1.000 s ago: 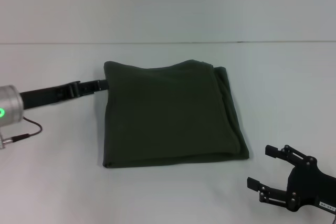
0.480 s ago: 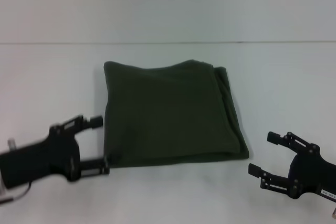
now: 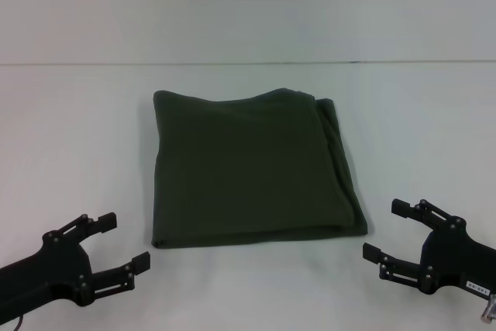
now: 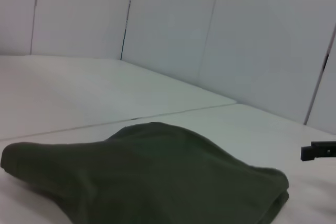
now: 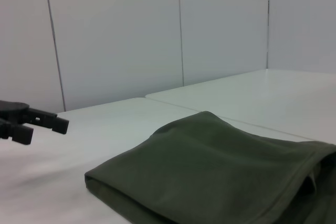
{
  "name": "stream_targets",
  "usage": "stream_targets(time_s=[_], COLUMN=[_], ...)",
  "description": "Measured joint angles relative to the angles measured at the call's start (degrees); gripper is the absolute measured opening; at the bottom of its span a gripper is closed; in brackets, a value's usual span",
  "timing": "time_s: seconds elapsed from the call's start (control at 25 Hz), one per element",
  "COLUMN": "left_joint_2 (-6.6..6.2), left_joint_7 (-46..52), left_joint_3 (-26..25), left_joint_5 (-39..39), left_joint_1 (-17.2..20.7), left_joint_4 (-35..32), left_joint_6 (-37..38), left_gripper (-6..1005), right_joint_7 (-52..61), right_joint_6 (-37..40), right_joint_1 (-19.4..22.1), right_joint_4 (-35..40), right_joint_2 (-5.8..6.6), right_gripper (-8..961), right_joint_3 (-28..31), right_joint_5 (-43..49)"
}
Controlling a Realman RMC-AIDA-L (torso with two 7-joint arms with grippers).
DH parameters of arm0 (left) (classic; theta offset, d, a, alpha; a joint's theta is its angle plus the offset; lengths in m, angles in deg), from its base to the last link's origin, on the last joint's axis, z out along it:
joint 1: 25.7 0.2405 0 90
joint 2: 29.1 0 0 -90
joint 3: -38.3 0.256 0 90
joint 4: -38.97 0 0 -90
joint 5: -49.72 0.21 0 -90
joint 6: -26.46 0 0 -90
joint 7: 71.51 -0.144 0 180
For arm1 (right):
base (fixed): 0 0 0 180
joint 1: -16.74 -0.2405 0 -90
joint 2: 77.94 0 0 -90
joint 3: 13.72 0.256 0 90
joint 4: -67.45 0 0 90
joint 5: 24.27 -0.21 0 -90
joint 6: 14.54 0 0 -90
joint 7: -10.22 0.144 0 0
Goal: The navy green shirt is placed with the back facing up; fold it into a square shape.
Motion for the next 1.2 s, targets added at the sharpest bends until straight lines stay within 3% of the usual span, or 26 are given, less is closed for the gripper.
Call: stream_targets(time_s=[1.2], left_joint_2=[-0.24], left_joint_7=[2.7], left_joint_3=[-0.23], left_joint_5=[-0.38], left_joint_1=[-1.3], left_joint_4=[-0.21], left_joint_6=[0.58], left_gripper=[952], right_joint_7=[0.05], right_joint_6=[-1.74], right_joint_1=[-0.94], right_joint_4=[-0.81], right_joint_2=[0.0], right_gripper=[946], right_joint_3=[-0.26], right_joint_5=[0.02])
